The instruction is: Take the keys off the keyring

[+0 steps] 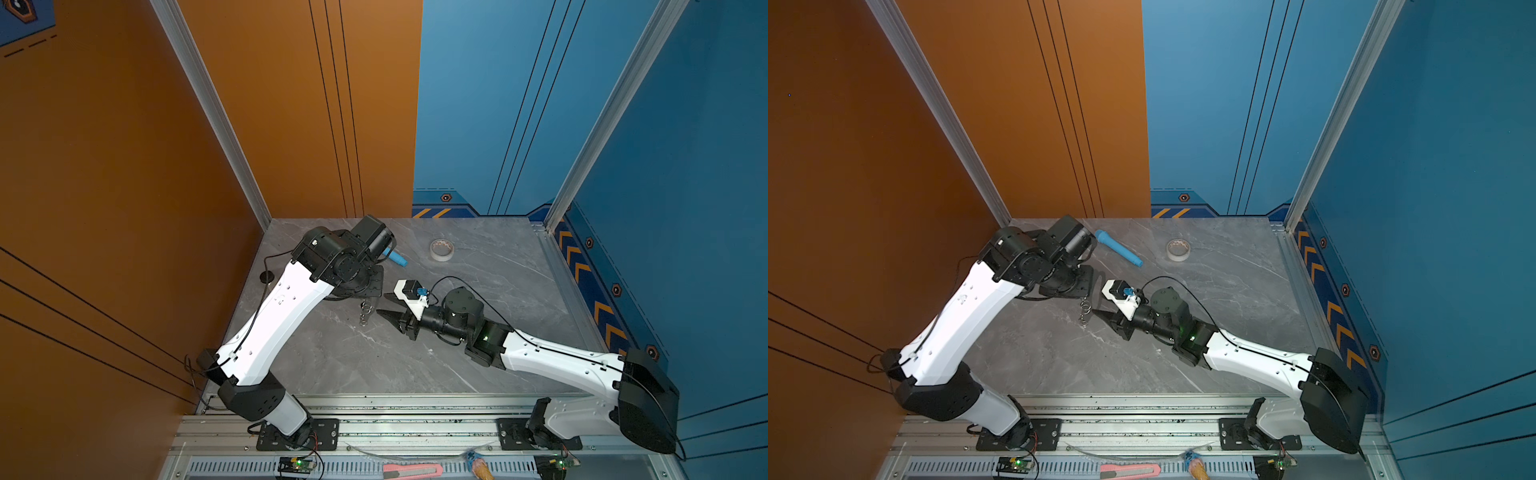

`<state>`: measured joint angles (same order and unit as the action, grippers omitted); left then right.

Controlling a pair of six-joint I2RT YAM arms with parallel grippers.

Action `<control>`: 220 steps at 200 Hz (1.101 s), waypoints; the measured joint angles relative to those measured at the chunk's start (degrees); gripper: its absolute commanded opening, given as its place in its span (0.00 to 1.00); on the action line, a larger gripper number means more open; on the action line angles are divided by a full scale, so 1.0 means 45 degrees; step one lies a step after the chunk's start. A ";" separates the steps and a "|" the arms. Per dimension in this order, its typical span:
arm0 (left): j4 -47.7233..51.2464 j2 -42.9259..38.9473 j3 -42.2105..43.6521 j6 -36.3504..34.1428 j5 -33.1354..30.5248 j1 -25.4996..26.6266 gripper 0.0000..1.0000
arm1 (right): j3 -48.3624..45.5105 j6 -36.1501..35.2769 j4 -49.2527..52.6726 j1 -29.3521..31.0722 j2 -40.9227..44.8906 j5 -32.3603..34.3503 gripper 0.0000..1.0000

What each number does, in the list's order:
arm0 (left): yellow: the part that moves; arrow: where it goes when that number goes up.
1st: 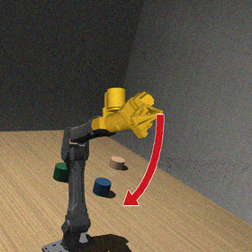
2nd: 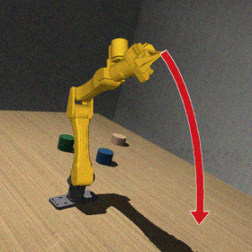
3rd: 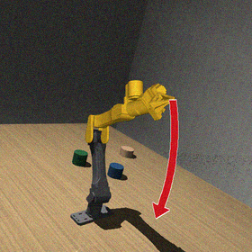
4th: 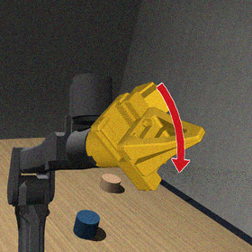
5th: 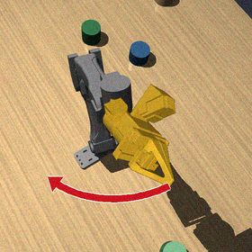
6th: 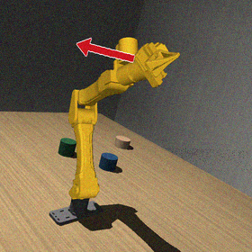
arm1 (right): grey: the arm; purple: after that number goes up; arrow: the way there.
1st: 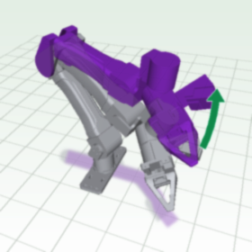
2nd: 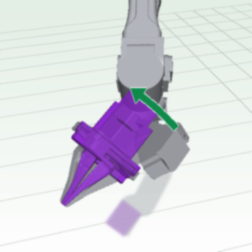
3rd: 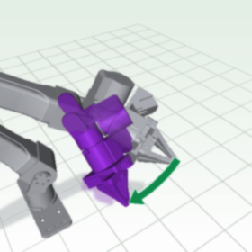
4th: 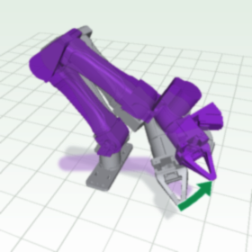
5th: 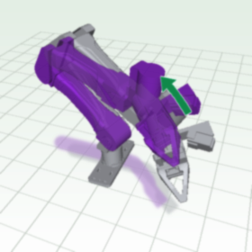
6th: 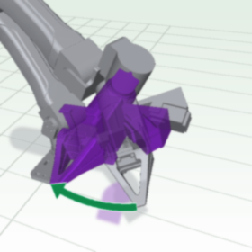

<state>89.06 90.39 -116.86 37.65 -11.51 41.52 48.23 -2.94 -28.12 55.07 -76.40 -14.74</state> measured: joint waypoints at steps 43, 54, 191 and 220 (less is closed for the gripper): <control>0.0000 0.0777 -0.0787 0.1093 -0.0194 0.0000 0.00 | -0.0427 0.0136 0.0029 -0.0126 0.0631 0.0282 0.45; 0.0005 0.1054 -0.1030 0.1239 -0.0204 -0.0005 0.00 | -0.0529 0.0253 0.0053 -0.0146 0.0860 0.0350 0.45; -0.0005 0.1753 -0.2064 0.2234 0.1137 -0.0393 0.00 | -0.0539 0.0330 -0.0534 -0.0379 -0.0141 0.1015 0.39; -0.0005 0.1753 -0.2064 0.2322 0.1443 -0.0393 0.00 | -0.0199 0.0194 -0.0894 -0.0461 -0.0563 0.1005 0.39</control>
<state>89.03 98.28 -126.15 48.10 -5.02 39.75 47.33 -2.07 -32.14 52.99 -78.94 -10.22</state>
